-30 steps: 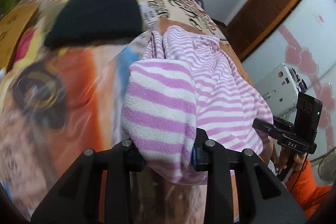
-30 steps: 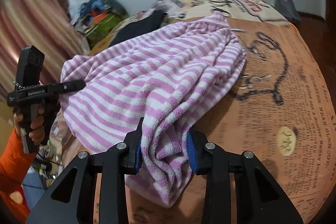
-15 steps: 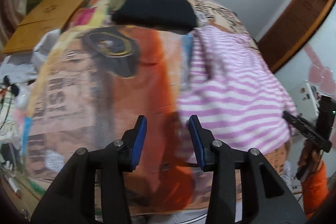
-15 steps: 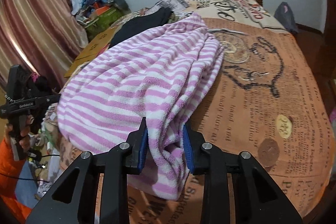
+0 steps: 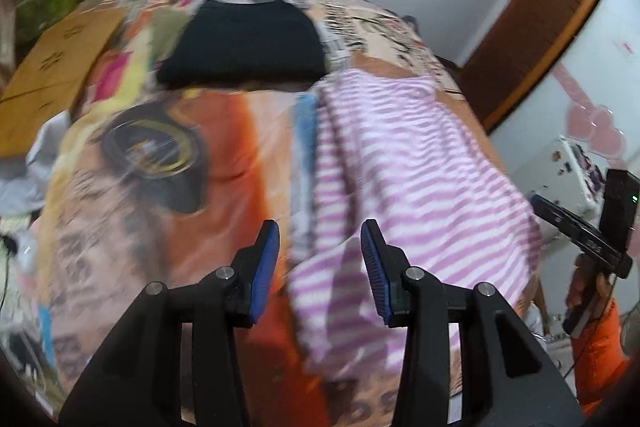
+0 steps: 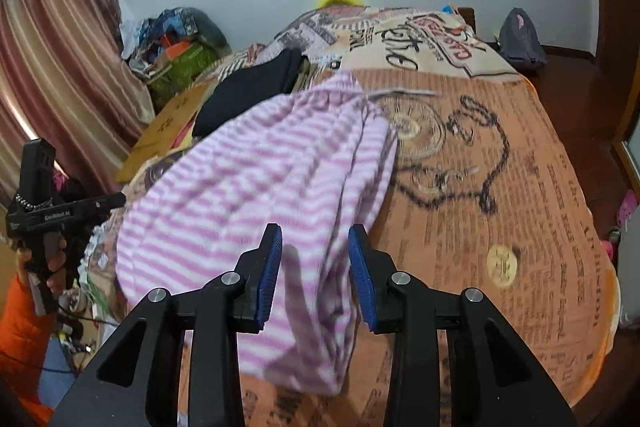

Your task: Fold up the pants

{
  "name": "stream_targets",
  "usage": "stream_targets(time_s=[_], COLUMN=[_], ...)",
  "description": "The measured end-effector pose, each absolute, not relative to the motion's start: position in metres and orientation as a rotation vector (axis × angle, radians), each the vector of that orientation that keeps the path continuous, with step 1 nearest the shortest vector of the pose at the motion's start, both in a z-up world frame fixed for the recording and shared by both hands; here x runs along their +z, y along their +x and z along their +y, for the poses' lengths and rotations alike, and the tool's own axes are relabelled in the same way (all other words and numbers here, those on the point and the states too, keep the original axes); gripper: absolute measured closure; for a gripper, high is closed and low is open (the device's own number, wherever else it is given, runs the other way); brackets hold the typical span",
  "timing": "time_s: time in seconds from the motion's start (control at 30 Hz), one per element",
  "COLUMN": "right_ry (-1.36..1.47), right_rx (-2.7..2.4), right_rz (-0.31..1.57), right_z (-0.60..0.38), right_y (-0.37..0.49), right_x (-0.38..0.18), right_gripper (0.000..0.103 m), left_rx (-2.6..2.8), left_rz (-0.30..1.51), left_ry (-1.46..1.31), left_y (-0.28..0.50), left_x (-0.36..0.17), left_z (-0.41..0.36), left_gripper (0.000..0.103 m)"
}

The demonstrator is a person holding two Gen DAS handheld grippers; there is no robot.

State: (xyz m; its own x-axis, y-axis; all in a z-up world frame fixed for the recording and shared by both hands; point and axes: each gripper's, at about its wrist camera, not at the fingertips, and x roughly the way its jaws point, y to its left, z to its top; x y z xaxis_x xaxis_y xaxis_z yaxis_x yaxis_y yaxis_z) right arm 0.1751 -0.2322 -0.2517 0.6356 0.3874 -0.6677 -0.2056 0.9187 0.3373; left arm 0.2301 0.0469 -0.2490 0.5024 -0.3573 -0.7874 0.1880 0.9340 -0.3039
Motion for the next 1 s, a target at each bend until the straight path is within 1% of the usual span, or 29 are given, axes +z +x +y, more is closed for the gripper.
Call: stream_targets(time_s=[0.23, 0.27, 0.3, 0.33, 0.4, 0.43, 0.5, 0.63, 0.77, 0.87, 0.93, 1.0], right_ry=[0.246, 0.235, 0.219, 0.203, 0.198, 0.186, 0.156, 0.094, 0.111, 0.159, 0.163, 0.185], right_rx=[0.369, 0.368, 0.362, 0.349, 0.346, 0.338, 0.324, 0.266, 0.234, 0.264, 0.278, 0.309], right_rz=[0.873, 0.867, 0.86, 0.851, 0.838, 0.832, 0.825, 0.836, 0.868, 0.846, 0.826, 0.809], right_z=[-0.224, -0.224, -0.224, -0.225, -0.229, -0.23, -0.232, -0.237, -0.253, -0.259, -0.257, -0.252], right_y=[0.202, 0.201, 0.2, 0.198, 0.196, 0.194, 0.192, 0.192, 0.195, 0.202, 0.208, 0.219], right_x=[-0.279, -0.281, -0.282, -0.283, -0.282, -0.281, -0.28, -0.282, -0.283, -0.271, -0.263, -0.257], right_gripper=[0.072, 0.078, 0.087, 0.091, 0.094, 0.095, 0.096, 0.097, 0.097, 0.096, 0.09, 0.074], left_rx=[-0.408, -0.415, -0.416, -0.419, -0.42, -0.412, -0.374, -0.273, -0.248, -0.26, -0.287, -0.325], left_rz=[1.067, 1.07, 1.067, 1.066, 1.052, 1.044, 1.029, 1.06, 1.086, 1.027, 0.996, 0.98], left_ry=[-0.131, -0.123, -0.114, -0.108, -0.113, -0.11, -0.084, -0.053, -0.082, -0.076, -0.073, -0.086], left_y=[0.254, 0.254, 0.253, 0.251, 0.248, 0.247, 0.244, 0.247, 0.257, 0.265, 0.273, 0.285], left_x=[-0.275, -0.278, -0.28, -0.282, -0.283, -0.282, -0.28, -0.289, -0.289, -0.268, -0.255, -0.247], left_z=[0.008, 0.005, 0.003, 0.002, 0.002, 0.003, 0.006, 0.026, 0.045, 0.043, 0.034, 0.022], left_gripper=[0.061, 0.065, 0.072, 0.075, 0.085, 0.087, 0.095, 0.097, 0.097, 0.097, 0.096, 0.095])
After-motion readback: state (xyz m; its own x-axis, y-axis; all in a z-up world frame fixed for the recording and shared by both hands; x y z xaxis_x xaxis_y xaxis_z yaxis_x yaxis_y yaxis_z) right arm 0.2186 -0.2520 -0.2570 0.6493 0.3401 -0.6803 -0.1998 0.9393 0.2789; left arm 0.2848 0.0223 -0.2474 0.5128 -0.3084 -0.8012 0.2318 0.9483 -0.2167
